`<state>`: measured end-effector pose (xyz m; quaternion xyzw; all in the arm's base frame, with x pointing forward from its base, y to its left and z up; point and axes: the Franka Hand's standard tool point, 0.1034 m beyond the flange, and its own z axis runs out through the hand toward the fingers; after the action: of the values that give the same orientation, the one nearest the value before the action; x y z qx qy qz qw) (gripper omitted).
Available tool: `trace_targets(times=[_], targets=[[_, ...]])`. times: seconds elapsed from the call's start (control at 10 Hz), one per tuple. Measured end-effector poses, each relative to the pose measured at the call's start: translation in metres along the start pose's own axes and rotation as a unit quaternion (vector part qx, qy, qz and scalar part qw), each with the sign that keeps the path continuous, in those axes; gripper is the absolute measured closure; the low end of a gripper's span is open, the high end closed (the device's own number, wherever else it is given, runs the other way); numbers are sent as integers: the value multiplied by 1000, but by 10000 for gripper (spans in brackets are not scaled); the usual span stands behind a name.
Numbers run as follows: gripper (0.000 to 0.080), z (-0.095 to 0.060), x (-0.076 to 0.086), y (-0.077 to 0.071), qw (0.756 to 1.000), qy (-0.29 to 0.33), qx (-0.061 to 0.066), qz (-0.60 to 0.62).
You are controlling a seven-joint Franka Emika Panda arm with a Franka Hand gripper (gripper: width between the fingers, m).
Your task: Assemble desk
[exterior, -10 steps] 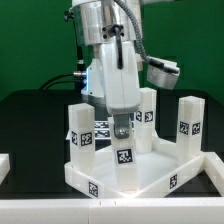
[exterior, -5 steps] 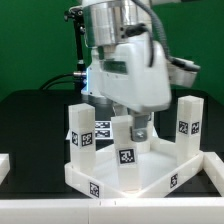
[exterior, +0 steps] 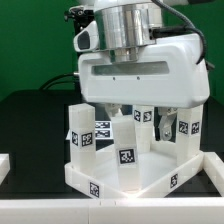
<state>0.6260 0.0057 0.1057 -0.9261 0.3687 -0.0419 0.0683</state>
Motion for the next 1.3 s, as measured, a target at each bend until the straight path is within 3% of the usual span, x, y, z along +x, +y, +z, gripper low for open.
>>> trace_targets(times=[0.2, 0.4, 0.7, 0.8, 0.9, 1.1, 1.3], targets=[[150, -1, 5, 4, 988, 11, -11, -151], [150, -3, 9, 6, 951, 9, -28, -307], [150, -3, 10, 7, 933, 9, -33, -357], [284, -2, 10, 8, 940, 10, -33, -341], [284, -2, 10, 8, 942, 10, -33, -333], [516, -2, 10, 7, 966, 12, -31, -255], [515, -2, 10, 7, 982, 14, -30, -186]])
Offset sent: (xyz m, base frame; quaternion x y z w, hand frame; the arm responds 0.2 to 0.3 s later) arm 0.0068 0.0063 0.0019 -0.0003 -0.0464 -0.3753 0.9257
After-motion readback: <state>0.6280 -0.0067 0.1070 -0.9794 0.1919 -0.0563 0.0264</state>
